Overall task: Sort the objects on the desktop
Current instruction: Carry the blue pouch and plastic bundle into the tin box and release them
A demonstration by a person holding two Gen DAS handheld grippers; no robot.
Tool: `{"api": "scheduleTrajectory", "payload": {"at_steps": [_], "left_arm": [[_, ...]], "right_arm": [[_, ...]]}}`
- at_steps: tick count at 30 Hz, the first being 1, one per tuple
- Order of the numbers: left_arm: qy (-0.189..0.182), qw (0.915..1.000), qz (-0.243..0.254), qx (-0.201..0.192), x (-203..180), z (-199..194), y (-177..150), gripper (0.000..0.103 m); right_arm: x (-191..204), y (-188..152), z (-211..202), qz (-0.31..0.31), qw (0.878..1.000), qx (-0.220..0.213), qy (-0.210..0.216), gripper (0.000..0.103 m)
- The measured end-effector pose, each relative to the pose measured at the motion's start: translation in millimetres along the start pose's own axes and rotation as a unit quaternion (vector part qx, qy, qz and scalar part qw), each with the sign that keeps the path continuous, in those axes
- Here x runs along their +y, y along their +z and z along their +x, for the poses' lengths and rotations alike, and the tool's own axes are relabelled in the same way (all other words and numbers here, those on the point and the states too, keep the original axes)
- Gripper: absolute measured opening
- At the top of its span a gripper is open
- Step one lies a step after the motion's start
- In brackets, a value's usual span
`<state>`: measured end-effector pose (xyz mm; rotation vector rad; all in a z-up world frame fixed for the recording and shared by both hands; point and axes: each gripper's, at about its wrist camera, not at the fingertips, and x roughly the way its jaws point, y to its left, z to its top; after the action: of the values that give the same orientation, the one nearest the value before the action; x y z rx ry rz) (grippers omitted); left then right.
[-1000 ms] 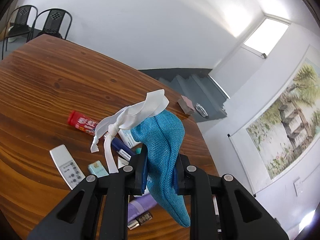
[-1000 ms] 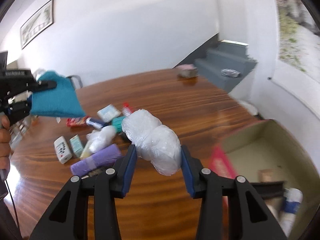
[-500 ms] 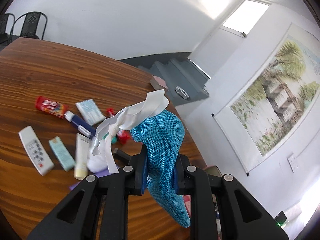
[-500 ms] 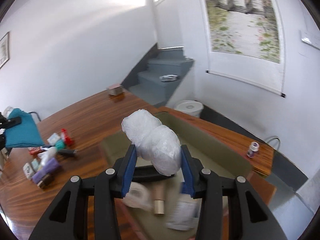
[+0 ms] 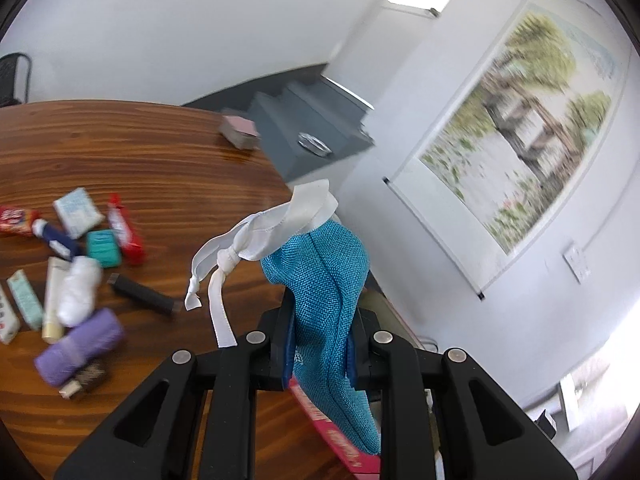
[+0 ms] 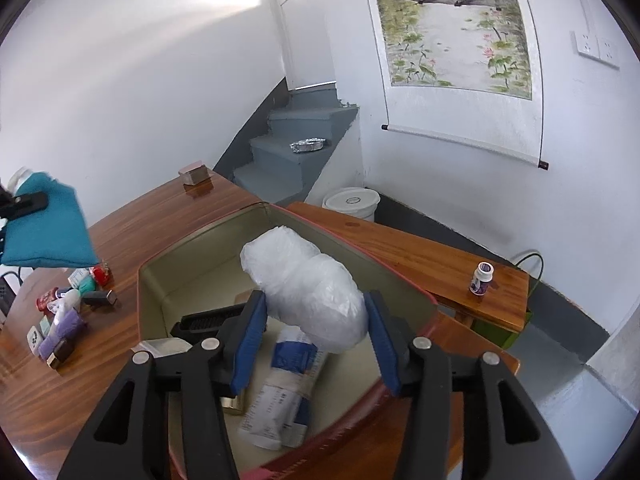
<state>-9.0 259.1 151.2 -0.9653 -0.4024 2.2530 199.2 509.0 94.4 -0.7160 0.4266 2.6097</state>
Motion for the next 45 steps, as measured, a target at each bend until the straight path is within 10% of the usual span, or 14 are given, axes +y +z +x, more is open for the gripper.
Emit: {"api": "scheduleTrajectory", "payload": {"at_steps": [18,27,35,45], "left_arm": [[-0.086,0.9761,0.072,0.186,-83,128,-39,0.027],[0.003,0.9802,0.075,0.183,-52,129,-38,0.047],[-0.072,0.9693,0.063,0.226,-57,119,-44,0.054],[-0.066,0.9822,0.06,0.165,-55,96,-29,0.054]], "right_arm": [[-36,-5,-3,0.04,0.999,-0.007,0.033,0.07],[-34,-4,-5,0.038,0.999,-0.011,0.037,0.073],[-23,-2,-10,0.035,0.998,-0.019,0.046,0.075],[-19,-2,-14,0.038,0.998,-0.02,0.05,0.078]]}}
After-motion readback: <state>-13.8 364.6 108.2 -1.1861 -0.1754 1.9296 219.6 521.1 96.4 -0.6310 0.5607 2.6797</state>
